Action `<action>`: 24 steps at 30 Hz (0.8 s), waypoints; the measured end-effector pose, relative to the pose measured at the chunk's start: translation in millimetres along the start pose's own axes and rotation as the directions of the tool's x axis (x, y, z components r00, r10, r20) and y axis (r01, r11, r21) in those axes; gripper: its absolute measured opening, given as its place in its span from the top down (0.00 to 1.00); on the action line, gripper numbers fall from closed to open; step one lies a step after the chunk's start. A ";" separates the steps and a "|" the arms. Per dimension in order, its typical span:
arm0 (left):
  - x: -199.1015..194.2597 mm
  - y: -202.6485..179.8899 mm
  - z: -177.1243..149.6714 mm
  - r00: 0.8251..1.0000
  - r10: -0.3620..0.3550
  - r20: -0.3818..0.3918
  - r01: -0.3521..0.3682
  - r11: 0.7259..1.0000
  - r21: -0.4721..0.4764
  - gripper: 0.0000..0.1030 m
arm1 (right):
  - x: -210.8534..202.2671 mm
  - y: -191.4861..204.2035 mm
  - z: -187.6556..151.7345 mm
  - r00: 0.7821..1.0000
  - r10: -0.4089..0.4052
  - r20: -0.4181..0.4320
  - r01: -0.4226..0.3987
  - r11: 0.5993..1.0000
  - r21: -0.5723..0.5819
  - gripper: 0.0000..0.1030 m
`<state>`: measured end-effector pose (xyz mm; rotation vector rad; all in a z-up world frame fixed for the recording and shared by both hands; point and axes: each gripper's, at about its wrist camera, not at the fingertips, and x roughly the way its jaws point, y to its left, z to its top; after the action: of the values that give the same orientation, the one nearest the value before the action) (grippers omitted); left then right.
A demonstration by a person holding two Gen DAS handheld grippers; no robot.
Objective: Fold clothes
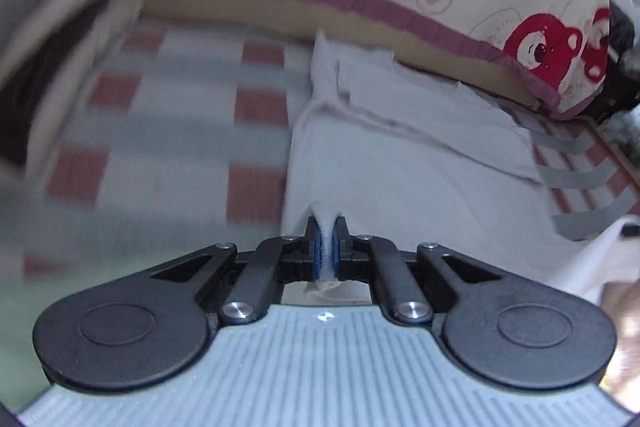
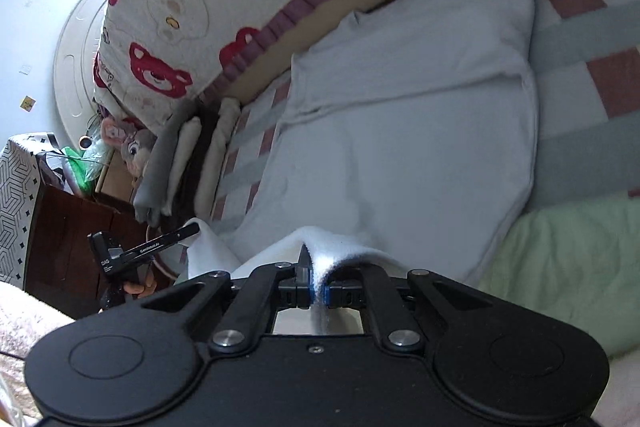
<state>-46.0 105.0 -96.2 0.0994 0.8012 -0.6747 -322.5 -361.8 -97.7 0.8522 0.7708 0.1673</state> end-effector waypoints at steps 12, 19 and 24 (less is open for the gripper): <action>109.6 -53.1 87.2 0.947 0.278 0.164 -0.288 0.956 0.046 0.95 | 81.7 -100.8 116.1 0.915 -0.192 0.355 0.165 0.981 0.104 0.93; 171.3 -58.6 125.4 0.918 0.359 0.169 -0.360 0.933 -0.026 0.95 | 80.3 -116.4 114.8 0.912 -0.132 0.387 0.124 0.991 0.047 0.93; 202.6 -68.1 156.2 0.908 0.365 0.206 -0.369 0.929 -0.019 0.95 | 73.7 -125.4 135.4 0.903 -0.093 0.419 0.115 0.993 -0.026 0.93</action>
<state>113.5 -105.5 -115.4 0.1902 0.5536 -0.3280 -198.4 -497.0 -173.9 0.7618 0.4047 -0.0913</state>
